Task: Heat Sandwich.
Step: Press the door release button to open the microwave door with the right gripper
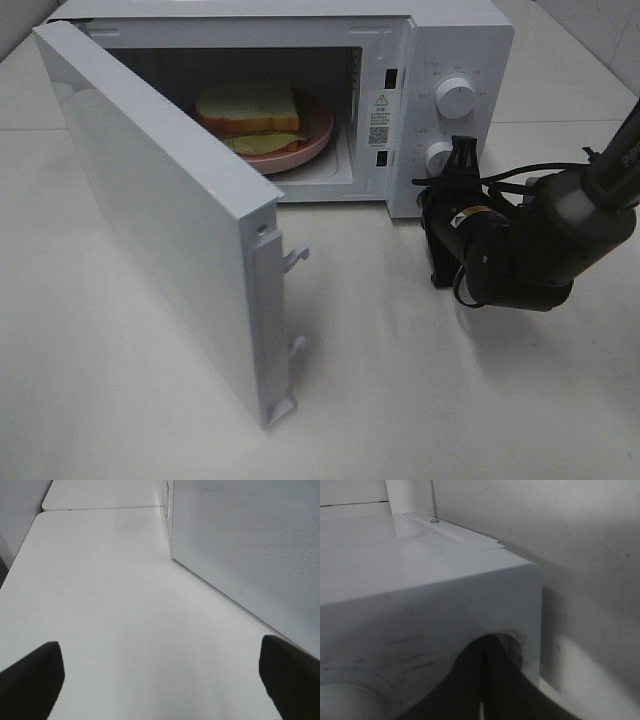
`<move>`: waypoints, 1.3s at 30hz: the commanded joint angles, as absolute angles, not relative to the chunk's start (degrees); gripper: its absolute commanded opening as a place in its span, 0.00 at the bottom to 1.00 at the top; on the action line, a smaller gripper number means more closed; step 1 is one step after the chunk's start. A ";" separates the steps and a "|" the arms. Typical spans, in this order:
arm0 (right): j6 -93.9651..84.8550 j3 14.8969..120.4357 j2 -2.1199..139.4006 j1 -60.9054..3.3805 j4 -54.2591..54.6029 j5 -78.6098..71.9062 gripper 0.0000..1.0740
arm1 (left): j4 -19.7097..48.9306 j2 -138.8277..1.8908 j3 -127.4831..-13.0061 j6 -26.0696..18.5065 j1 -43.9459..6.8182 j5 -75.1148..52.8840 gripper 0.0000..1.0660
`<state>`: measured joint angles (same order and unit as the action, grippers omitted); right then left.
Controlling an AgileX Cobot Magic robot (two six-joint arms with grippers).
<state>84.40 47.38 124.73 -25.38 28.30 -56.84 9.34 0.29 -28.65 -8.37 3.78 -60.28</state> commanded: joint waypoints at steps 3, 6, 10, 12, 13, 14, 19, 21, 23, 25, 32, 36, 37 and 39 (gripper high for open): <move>83.25 53.11 124.50 -23.32 26.01 -73.51 0.02 | 9.28 1.89 -28.48 -8.19 3.95 -59.53 0.97; 83.31 53.11 124.50 -23.32 26.01 -71.91 0.02 | 9.28 1.89 -28.48 -8.19 3.95 -59.53 0.97; 83.54 53.11 124.50 -23.32 25.95 -71.10 0.02 | 9.28 1.89 -28.48 -8.19 3.95 -59.53 0.97; 83.54 53.11 124.50 -23.32 25.95 -70.99 0.02 | 9.28 1.89 -28.48 -8.19 3.95 -59.53 0.97; 83.54 53.11 124.50 -23.32 25.95 -70.99 0.02 | 9.28 1.89 -28.48 -8.19 3.95 -59.53 0.97; 83.54 53.11 124.50 -23.32 25.95 -70.42 0.02 | 9.28 1.89 -28.48 -8.19 3.95 -59.53 0.97; 83.77 53.11 124.16 -23.32 25.95 -67.49 0.02 | 9.28 1.89 -28.48 -8.19 3.95 -59.53 0.97; 83.88 53.11 124.16 -23.32 25.95 -67.27 0.02 | 9.28 1.89 -28.48 -8.19 3.95 -59.53 0.97; 83.94 53.11 124.16 -23.32 25.73 -66.92 0.02 | 9.28 1.89 -28.48 -8.19 3.95 -59.53 0.97; 83.94 53.11 124.16 -23.32 25.73 -66.63 0.02 | 9.28 1.89 -28.48 -8.19 3.95 -59.53 0.97; 84.11 50.36 122.78 -23.32 25.73 -64.00 0.02 | 9.28 1.89 -28.48 -8.19 3.95 -59.53 0.97; 84.17 48.01 121.58 -23.32 25.55 -63.37 0.02 | 9.28 1.89 -28.48 -8.19 3.95 -59.53 0.97; 84.17 47.50 121.24 -23.32 25.50 -62.91 0.02 | 9.28 1.89 -28.48 -8.19 3.95 -59.53 0.97; 84.11 46.24 120.15 -23.32 25.61 -58.27 0.02 | 9.28 1.89 -28.48 -8.19 3.95 -59.53 0.97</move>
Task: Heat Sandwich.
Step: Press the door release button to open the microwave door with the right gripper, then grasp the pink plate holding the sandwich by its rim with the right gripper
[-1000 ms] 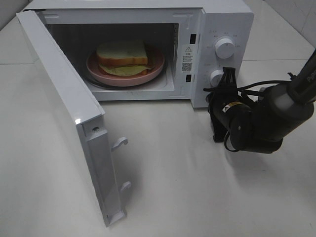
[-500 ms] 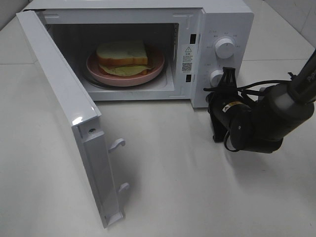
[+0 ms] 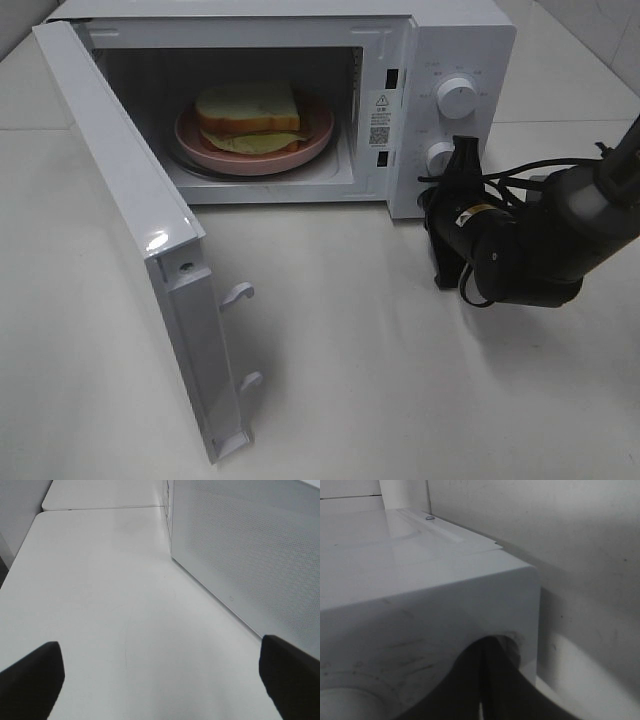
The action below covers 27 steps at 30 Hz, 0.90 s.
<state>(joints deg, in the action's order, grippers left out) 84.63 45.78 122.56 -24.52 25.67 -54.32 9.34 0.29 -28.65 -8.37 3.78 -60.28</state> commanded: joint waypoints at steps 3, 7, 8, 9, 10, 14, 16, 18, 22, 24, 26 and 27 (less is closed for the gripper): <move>84.11 45.21 119.46 -23.32 25.73 -55.52 0.02 | 9.28 1.89 -28.48 -8.19 3.95 -59.53 0.97; 83.59 42.91 117.80 -23.32 24.87 -54.03 0.02 | 9.28 1.89 -28.48 -8.19 3.95 -59.53 0.97; 83.14 42.17 117.17 -23.32 24.35 -53.57 0.02 | 9.28 1.89 -28.48 -8.19 3.95 -59.53 0.97; 81.93 40.85 116.14 -23.32 23.66 -52.94 0.02 | 9.28 1.89 -28.48 -8.19 3.95 -59.53 0.97; 81.93 40.85 116.14 -23.32 23.66 -52.94 0.02 | 9.28 1.89 -28.48 -8.19 3.95 -59.53 0.97; 80.96 36.78 113.04 -23.32 22.92 -50.59 0.03 | 9.28 1.89 -28.48 -8.19 3.95 -59.53 0.97; 80.56 36.10 112.36 -23.32 22.92 -49.85 0.03 | 9.28 1.89 -28.48 -8.19 3.95 -59.53 0.97; 77.98 33.29 109.66 -23.32 22.57 -46.70 0.03 | 9.28 1.89 -28.48 -8.19 3.95 -59.53 0.97; 74.08 30.31 104.97 -23.32 21.49 -40.74 0.04 | 9.28 1.89 -28.48 -8.19 3.95 -59.53 0.97; 71.39 29.56 102.62 -23.32 21.49 -36.73 0.05 | 9.28 1.89 -28.48 -8.19 3.95 -59.53 0.97; 69.90 29.34 101.53 -23.32 21.49 -34.21 0.05 | 9.28 1.89 -28.48 -8.19 3.95 -59.53 0.97; 65.37 29.28 98.95 -23.32 21.49 -28.30 0.06 | 9.28 1.89 -28.48 -8.19 3.95 -59.53 0.97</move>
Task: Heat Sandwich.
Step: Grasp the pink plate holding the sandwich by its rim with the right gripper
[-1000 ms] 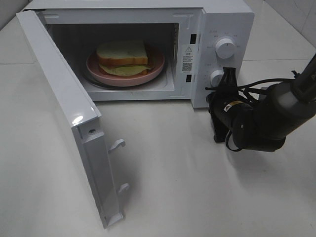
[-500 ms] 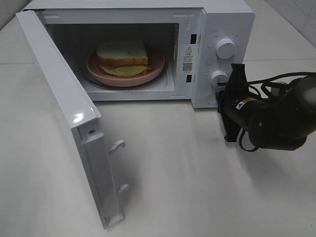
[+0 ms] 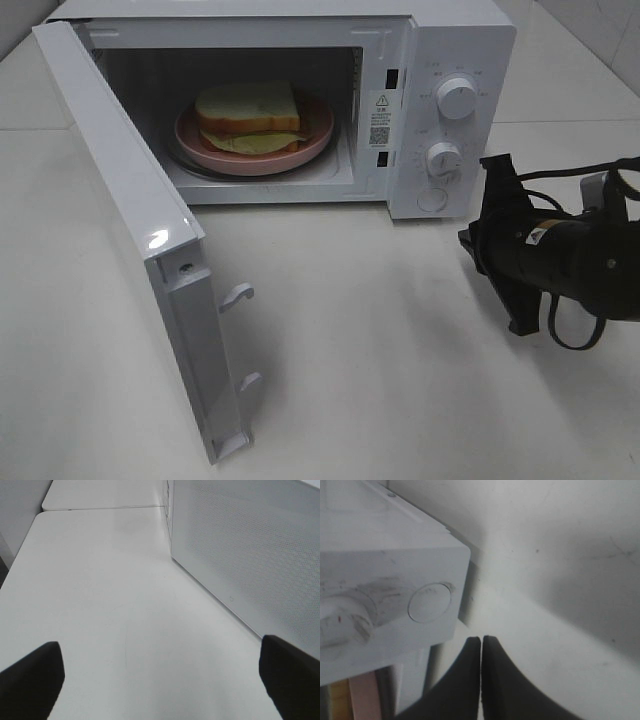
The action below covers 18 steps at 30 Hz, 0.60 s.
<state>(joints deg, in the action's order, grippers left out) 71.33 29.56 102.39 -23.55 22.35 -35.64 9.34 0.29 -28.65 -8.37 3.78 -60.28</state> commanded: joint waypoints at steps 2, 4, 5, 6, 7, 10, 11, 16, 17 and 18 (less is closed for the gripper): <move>62.85 29.28 97.69 -23.32 21.49 -26.18 0.06 | 9.28 1.89 -28.48 -8.19 3.95 -59.53 0.97; 55.35 29.28 94.54 -23.32 21.49 -19.77 0.06 | 9.28 1.89 -28.48 -8.19 3.95 -59.53 0.97; 52.71 29.34 93.51 -23.32 21.49 -17.76 0.07 | 9.28 1.89 -28.48 -8.19 3.95 -59.53 0.97; 50.59 29.34 92.70 -23.32 21.49 -15.81 0.07 | 9.28 1.89 -28.48 -8.19 3.95 -59.53 0.97; 50.59 29.34 92.70 -23.32 21.49 -15.81 0.07 | 9.28 1.89 -28.48 -8.19 3.95 -59.53 0.97; 39.19 29.34 88.98 -23.32 21.49 -8.65 0.07 | 9.28 1.89 -28.48 -8.19 3.95 -59.53 0.97; 36.67 29.34 88.01 -23.32 21.49 -7.28 0.07 | 9.28 1.89 -28.48 -8.19 3.95 -59.53 0.97; 23.55 29.74 83.71 -23.32 21.72 1.43 0.09 | 9.28 1.89 -28.48 -8.19 3.95 -59.53 0.97; 23.55 29.74 83.71 -23.32 21.72 1.43 0.09 | 9.28 1.89 -28.48 -8.19 3.95 -59.53 0.97; 21.08 30.25 82.85 -23.32 21.72 3.84 0.09 | 9.28 1.89 -28.48 -8.19 3.95 -59.53 0.97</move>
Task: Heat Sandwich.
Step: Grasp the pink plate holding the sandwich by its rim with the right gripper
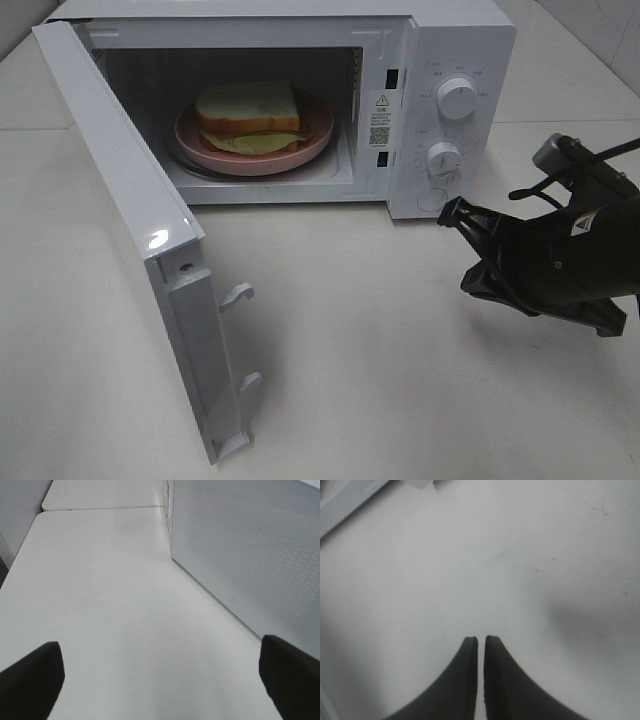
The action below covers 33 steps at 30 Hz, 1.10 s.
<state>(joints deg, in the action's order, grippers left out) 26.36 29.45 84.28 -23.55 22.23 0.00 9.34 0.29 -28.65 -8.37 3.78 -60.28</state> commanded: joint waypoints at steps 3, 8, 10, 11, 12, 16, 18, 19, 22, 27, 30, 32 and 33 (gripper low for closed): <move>11.23 33.75 80.56 -23.32 21.43 14.15 0.11 | 9.28 1.89 -28.48 -8.19 3.95 -59.53 0.97; 2.75 39.53 79.87 -23.32 20.34 28.59 0.12 | 9.28 1.89 -28.48 -8.19 3.95 -59.53 0.97; 1.15 41.42 79.87 -23.32 19.48 33.00 0.13 | 9.28 1.89 -28.48 -8.19 3.95 -59.53 0.97; 0.00 42.46 79.87 -23.32 19.37 35.18 0.13 | 9.28 1.89 -28.48 -8.19 3.95 -59.53 0.97; -0.69 43.43 79.87 -23.32 18.96 37.30 0.14 | 9.28 1.89 -28.48 -8.19 3.95 -59.53 0.97; -4.01 47.33 79.87 -23.32 17.36 43.95 0.14 | 9.28 1.89 -28.48 -8.19 3.95 -59.53 0.97; -6.13 50.25 79.87 -23.32 15.53 47.96 0.16 | 9.28 1.89 -28.48 -8.19 3.95 -59.53 0.97; -6.13 50.25 79.87 -23.32 15.53 47.96 0.16 | 9.28 1.89 -28.48 -8.19 3.95 -59.53 0.97; -8.82 53.00 79.87 -23.32 13.01 51.45 0.16 | 9.28 1.89 -28.48 -8.19 3.95 -59.53 0.97; -16.50 56.21 79.87 -23.38 10.66 54.43 0.18 | 9.28 1.89 -28.48 -8.19 3.95 -59.53 0.97; -25.15 57.01 79.87 -23.43 9.05 55.46 0.18 | 9.28 1.89 -28.48 -8.19 3.95 -59.53 0.97; -35.01 57.52 79.87 -23.43 6.99 56.84 0.19 | 9.28 1.89 -28.48 -8.19 3.95 -59.53 0.97; -35.01 57.52 79.87 -23.43 6.99 56.84 0.19 | 9.28 1.89 -28.48 -8.19 3.95 -59.53 0.97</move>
